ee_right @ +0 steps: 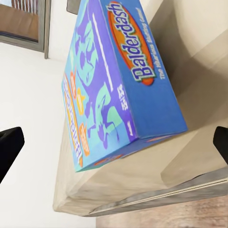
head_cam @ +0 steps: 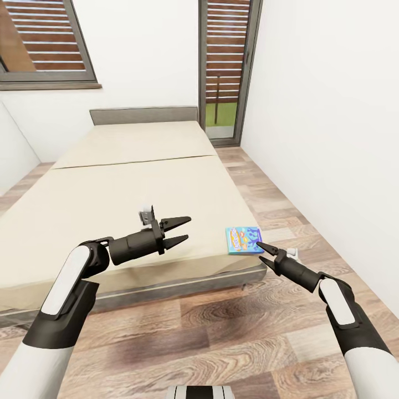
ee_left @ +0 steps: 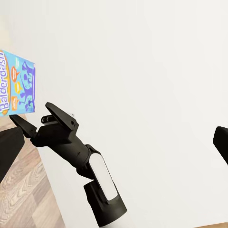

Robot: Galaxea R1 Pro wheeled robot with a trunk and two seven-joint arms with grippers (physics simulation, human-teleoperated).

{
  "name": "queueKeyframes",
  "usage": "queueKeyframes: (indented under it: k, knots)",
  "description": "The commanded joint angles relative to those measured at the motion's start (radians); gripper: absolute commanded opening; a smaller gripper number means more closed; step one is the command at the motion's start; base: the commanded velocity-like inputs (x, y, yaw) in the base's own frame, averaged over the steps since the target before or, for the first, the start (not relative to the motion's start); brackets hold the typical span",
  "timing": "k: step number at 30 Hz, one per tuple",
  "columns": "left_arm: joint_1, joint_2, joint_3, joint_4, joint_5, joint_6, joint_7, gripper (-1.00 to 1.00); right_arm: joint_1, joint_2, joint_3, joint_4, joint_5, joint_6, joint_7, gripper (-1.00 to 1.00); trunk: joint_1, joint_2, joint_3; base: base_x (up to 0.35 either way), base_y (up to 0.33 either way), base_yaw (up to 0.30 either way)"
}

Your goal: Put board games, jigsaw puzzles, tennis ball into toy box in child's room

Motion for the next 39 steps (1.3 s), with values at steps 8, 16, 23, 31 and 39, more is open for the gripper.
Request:
queueKeyframes:
  k: [8,16,23,31,39]
  knots:
    - [-0.001,0.001,0.000,-0.001,0.011,0.001,0.010,1.00,-0.001,0.001,-0.002,0.000,-0.001,0.006,0.002,1.00,0.000,0.000,-0.001,0.000,0.000,0.006]
    - [-0.001,0.001,0.000,-0.001,0.011,0.001,0.010,1.00,-0.001,0.001,-0.002,0.000,-0.001,0.006,0.001,1.00,0.000,0.000,0.000,0.000,0.000,0.110]
    - [-0.001,0.001,0.000,-0.001,0.011,0.001,0.010,1.00,-0.001,0.001,-0.002,0.000,-0.001,0.006,0.001,1.00,0.000,0.000,0.000,0.000,0.000,0.068]
    - [-0.001,0.001,-0.001,-0.001,0.011,0.001,0.010,1.00,-0.001,0.000,-0.002,0.000,-0.001,0.006,0.001,1.00,0.000,0.000,0.000,0.000,0.000,0.025]
    - [-0.001,0.001,-0.001,-0.001,0.011,0.001,0.010,1.00,-0.001,-0.004,-0.002,0.000,0.000,0.006,0.001,1.00,0.000,0.000,0.000,0.000,0.000,0.008]
